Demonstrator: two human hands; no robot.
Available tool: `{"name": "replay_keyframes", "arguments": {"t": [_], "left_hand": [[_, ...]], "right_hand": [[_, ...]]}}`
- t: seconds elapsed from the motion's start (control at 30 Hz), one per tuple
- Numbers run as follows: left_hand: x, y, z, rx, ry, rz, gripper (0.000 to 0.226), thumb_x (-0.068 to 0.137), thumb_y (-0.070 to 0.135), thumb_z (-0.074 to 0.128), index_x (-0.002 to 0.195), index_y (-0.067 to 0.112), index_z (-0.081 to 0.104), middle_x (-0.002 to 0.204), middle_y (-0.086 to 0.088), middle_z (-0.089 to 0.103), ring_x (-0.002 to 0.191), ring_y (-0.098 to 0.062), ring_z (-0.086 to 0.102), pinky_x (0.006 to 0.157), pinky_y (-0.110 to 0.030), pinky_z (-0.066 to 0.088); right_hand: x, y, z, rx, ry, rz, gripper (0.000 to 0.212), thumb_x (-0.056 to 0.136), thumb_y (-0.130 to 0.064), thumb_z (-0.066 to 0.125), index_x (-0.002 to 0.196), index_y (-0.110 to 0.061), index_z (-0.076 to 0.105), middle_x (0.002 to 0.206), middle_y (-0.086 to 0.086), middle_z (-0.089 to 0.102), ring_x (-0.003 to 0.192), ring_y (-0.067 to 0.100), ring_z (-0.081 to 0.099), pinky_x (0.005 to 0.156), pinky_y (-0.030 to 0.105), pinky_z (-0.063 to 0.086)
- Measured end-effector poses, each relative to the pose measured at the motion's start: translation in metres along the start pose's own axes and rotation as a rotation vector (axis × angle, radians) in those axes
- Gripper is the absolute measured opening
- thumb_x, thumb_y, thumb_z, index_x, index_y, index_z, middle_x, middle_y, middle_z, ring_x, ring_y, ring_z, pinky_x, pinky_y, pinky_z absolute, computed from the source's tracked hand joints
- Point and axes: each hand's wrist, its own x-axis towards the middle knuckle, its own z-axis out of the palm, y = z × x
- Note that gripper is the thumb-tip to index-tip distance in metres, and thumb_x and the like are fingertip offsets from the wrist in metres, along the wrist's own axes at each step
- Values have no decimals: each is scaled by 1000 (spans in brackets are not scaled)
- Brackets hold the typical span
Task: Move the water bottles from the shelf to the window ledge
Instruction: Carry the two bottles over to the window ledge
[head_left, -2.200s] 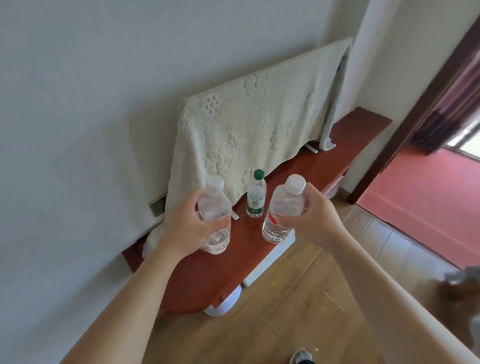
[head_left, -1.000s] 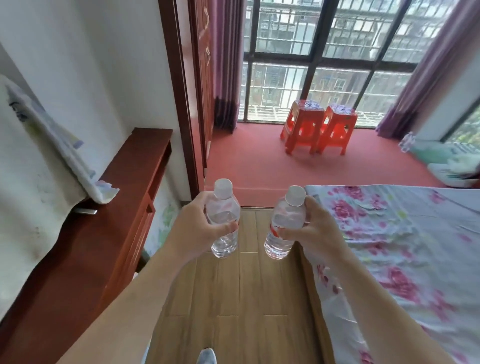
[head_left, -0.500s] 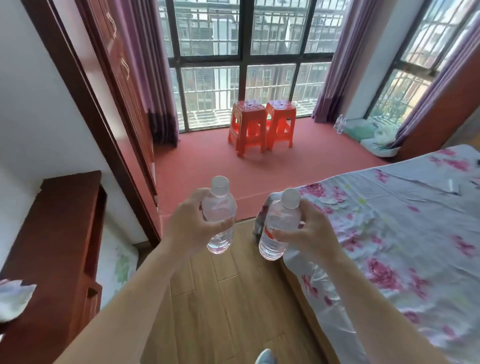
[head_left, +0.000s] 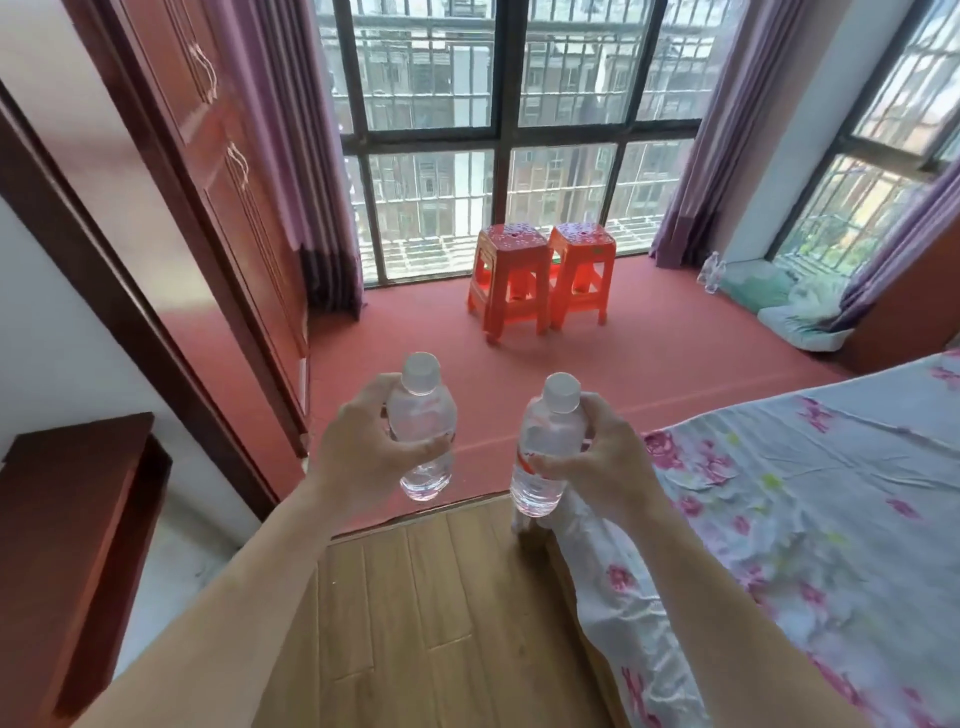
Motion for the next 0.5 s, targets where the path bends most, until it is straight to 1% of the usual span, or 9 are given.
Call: {"name": "replay_keyframes", "arguments": {"t": [0.17,0.27,0.33,0.43,0.5], "left_hand": [[58,-8,-11,-25,35,-31,61,65,49,88,116,39,57,98,20,67,84,-5,67,81,-39,57],[101,-21,-18,-42,21,-30,61,65,47,89,117,38,58,100,18,68,88,-5,66,82,-37,57],[132,-35,-22,-52,-1,-23,62,65,46,89,117,39,58,101,17,68,90,-5,66,83,-36,56],[186,-53,-32,-66,-19,-15,63,63,46,89,117,40,59,100,17,69,90,-5,67,83,-35,56],[226,-59,-38,-57,-29,-3,64,63,44,90,118,37,59,101,16,69,90,-6,66,82,-32,54]], "right_hand": [[73,-15,9,-17,-32,-21,64,49,-37,84,109,-37,62,97,-13,71,90,8,68,82,34,57],[115,-21,23,-8,-22,-21,59,47,-37,84,101,-41,62,95,-12,71,88,7,68,78,30,56],[143,-22,36,-20,-5,-17,59,47,-37,84,102,-40,61,94,-13,71,87,7,68,77,28,54],[186,-27,53,-26,45,13,61,47,-39,85,104,-35,63,93,-12,72,86,8,69,78,31,56],[215,-34,61,-19,71,26,59,50,-36,87,104,-34,63,92,-12,72,84,7,68,76,28,55]]}}
